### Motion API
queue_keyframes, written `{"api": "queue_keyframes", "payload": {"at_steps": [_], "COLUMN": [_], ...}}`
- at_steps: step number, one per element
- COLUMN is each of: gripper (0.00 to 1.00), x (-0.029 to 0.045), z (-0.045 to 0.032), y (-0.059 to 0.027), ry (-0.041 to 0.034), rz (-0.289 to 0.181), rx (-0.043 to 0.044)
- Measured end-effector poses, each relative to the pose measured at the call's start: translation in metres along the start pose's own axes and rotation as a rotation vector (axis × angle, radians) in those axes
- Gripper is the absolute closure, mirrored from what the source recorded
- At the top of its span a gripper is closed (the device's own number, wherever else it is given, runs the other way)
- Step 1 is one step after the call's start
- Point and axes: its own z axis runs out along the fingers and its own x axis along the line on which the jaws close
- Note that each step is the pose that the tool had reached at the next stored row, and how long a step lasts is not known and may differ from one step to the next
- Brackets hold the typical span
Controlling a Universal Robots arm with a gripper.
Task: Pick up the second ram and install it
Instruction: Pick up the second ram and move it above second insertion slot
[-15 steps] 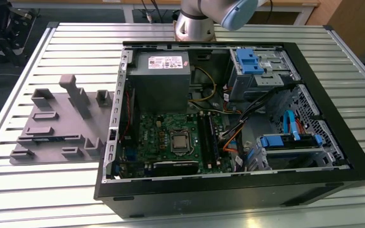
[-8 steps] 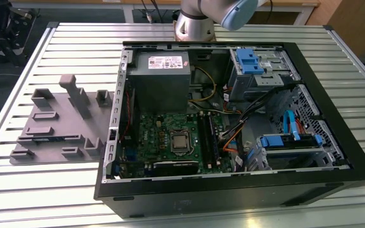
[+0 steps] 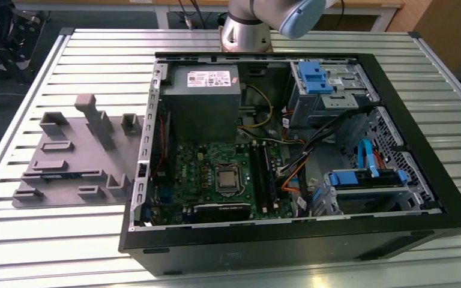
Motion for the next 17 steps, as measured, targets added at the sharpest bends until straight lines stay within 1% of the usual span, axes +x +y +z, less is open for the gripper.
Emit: {"api": "queue_keyframes", "payload": {"at_steps": [17], "gripper": [0.89], "x": [0.0], "z": [0.0], "y": [0.0], "ry": [0.0013], "rz": [-0.029], "rx": [0.0003]}}
